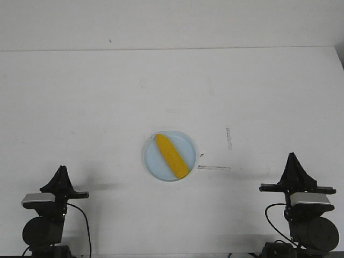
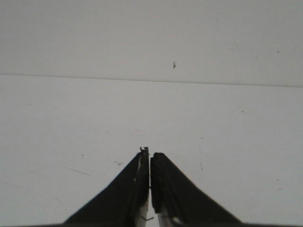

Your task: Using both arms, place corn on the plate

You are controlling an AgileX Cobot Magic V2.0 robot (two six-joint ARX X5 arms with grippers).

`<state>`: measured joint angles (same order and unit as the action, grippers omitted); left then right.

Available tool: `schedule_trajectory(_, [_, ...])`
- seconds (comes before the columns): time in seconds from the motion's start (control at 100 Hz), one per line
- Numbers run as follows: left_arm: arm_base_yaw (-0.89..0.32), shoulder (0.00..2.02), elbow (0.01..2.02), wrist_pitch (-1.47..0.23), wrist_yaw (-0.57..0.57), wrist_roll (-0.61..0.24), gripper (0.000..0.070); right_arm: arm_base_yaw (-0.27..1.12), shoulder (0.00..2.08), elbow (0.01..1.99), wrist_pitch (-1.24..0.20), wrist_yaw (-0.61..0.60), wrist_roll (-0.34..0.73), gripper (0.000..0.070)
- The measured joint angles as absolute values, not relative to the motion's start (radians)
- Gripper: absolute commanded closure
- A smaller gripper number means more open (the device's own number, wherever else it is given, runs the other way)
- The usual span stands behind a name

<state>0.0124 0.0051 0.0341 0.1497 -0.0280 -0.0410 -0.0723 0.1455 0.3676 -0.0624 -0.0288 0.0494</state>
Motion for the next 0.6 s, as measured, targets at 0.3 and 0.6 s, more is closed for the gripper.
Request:
schedule_trajectory(0.3, [0.012,0.005,0.034,0.187,-0.027,-0.041,0.0699,-0.072,0.146,0.368,-0.062,-0.029,0.049,0.0691])
schedule_trajectory(0.6, [0.012,0.005,0.034,0.136,-0.022,-0.041,0.0699,-0.072,0.146,0.368,-0.062,-0.029,0.049,0.0691])
